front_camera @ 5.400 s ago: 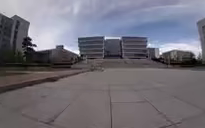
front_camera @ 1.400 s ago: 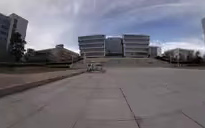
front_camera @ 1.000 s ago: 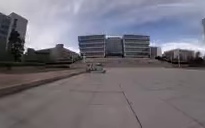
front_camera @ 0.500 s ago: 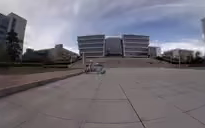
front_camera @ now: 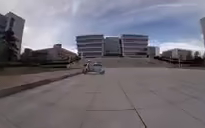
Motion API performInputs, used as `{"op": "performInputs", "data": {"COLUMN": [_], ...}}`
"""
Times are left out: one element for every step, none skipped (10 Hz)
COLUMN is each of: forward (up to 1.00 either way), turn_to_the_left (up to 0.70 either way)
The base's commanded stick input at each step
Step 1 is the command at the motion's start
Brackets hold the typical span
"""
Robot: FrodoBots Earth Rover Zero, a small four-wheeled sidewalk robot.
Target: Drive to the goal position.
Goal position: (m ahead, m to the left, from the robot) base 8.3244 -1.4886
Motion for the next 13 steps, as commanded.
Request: {"op": "performInputs", "data": {"forward": [0.85,0.85,0.85,0.85,0.85,0.85,0.85,0.85,0.85,0.85,0.85,0.85,0.85], "turn_to_the_left": [0.0,0.0,0.0,0.0,0.0,0.0,0.0,0.0,0.0,0.0,0.0,-0.2,-0.31]}}
